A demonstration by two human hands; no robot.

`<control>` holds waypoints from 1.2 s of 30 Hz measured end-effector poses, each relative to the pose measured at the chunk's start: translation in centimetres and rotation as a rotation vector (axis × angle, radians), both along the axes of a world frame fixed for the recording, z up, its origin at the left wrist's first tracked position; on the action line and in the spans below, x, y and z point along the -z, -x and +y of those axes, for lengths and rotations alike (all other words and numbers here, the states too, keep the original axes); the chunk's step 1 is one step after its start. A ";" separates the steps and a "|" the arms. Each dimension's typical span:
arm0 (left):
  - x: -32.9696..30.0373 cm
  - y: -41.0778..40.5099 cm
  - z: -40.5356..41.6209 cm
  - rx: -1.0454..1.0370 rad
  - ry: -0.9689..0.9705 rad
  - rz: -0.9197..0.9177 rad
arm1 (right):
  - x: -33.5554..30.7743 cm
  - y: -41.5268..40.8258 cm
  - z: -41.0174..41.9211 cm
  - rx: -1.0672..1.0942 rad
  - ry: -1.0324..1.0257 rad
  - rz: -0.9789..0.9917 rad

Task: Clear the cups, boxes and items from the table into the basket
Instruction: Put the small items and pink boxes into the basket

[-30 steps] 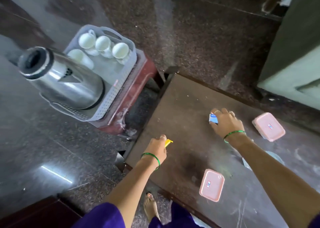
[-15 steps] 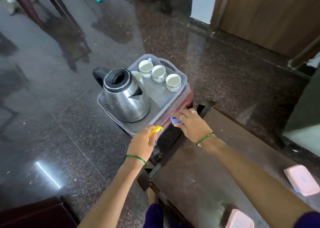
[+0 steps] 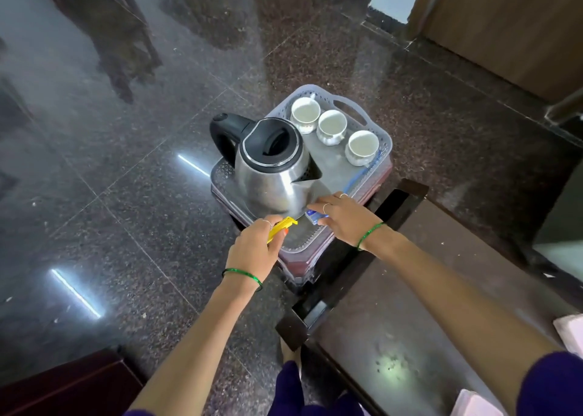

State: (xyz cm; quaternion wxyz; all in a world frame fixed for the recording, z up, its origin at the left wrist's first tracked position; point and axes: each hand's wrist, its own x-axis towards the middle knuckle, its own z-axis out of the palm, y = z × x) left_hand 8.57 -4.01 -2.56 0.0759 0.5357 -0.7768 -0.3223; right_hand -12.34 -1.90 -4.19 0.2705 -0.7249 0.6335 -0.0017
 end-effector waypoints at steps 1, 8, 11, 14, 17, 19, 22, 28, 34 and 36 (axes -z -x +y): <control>0.1 -0.1 -0.3 0.009 -0.005 0.009 | 0.1 0.0 0.0 0.004 -0.012 0.003; 1.0 0.9 -1.1 0.108 -0.049 0.064 | 0.7 0.2 -0.1 0.130 0.014 -0.017; 1.4 2.2 -0.7 0.205 -0.060 0.082 | 0.7 0.7 0.5 0.248 0.098 -0.050; 1.7 3.9 -0.5 0.275 -0.074 0.054 | 0.4 1.4 1.4 0.370 0.176 -0.107; 2.2 5.6 -0.4 0.263 -0.073 -0.006 | 0.2 1.9 2.5 0.423 0.239 -0.125; 2.5 6.5 -0.5 0.213 -0.081 -0.030 | 0.2 2.3 3.3 0.442 0.271 -0.117; 3.2 7.2 -0.7 0.181 -0.112 -0.062 | 0.4 2.9 4.7 0.415 0.275 -0.086; 4.3 7.3 -0.4 0.106 -0.155 -0.059 | 0.3 2.4 7.0 0.389 0.309 -0.103; 4.3 7.0 -0.4 0.059 -0.188 0.049 | 0.6 2.8 9.3 0.424 0.314 -0.093; 4.2 6.8 -0.1 0.034 -0.145 0.083 | 0.8 3.3 10.2 0.445 0.305 -0.088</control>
